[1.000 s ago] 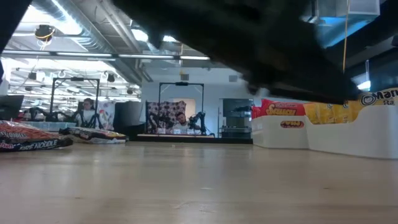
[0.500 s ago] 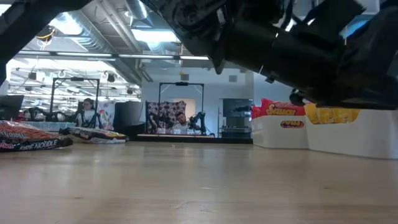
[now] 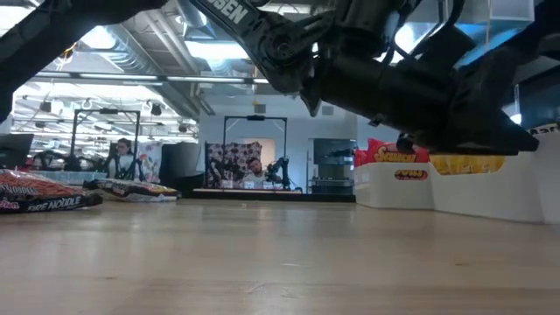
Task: Sort Maruchan noodles
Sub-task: Put the black noodle pack into the bottom white bin
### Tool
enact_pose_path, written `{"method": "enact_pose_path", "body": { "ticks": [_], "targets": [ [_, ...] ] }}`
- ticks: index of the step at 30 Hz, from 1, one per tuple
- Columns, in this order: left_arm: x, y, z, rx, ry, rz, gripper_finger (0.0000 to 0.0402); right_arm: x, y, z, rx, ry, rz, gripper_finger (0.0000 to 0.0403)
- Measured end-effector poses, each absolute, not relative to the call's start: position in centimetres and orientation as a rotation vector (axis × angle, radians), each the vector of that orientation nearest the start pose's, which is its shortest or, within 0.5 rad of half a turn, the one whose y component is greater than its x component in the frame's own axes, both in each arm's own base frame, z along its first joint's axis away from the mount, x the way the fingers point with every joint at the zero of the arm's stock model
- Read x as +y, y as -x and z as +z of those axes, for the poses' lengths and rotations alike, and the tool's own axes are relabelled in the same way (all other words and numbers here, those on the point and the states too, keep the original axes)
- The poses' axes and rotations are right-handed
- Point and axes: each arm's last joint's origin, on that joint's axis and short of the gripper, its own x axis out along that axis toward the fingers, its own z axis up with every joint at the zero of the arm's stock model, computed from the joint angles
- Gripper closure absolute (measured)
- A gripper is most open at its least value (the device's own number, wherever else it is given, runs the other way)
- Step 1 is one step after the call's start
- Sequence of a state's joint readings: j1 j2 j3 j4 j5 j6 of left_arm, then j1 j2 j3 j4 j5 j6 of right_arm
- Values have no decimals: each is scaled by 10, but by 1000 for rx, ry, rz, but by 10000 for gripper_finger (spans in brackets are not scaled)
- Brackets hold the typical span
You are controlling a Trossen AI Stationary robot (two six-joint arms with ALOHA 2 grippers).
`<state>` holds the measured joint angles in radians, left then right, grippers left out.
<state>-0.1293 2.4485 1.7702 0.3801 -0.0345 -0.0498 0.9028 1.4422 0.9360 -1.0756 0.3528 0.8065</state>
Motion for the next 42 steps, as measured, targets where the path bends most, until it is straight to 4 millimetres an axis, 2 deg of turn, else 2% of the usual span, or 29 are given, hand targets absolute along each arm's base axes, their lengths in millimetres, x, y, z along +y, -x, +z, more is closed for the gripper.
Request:
{"method": "enact_pose_path", "body": {
  "ticks": [6,10,23,26,34,38,42],
  "targets": [
    [-73,-540,139,280,30,-123,297,167,-144,204,1363,311,-137,272],
    [-74,-540,139,274,33,-146,297,161,-143,195,1423,286,-142,272],
    [-75,-539,139,277,32,-147,297,139,-157,178,1501,159,-198,271],
    [-75,-539,139,277,32,-147,297,139,-160,178,1488,141,-190,257],
    [-76,-539,139,277,32,-150,297,139,-160,179,1494,193,-155,185],
    [-76,-539,139,277,33,-152,297,140,-162,187,1486,231,-161,176],
    [-76,-539,139,277,33,-152,297,140,-163,193,1484,271,-157,184]
  ]
}}
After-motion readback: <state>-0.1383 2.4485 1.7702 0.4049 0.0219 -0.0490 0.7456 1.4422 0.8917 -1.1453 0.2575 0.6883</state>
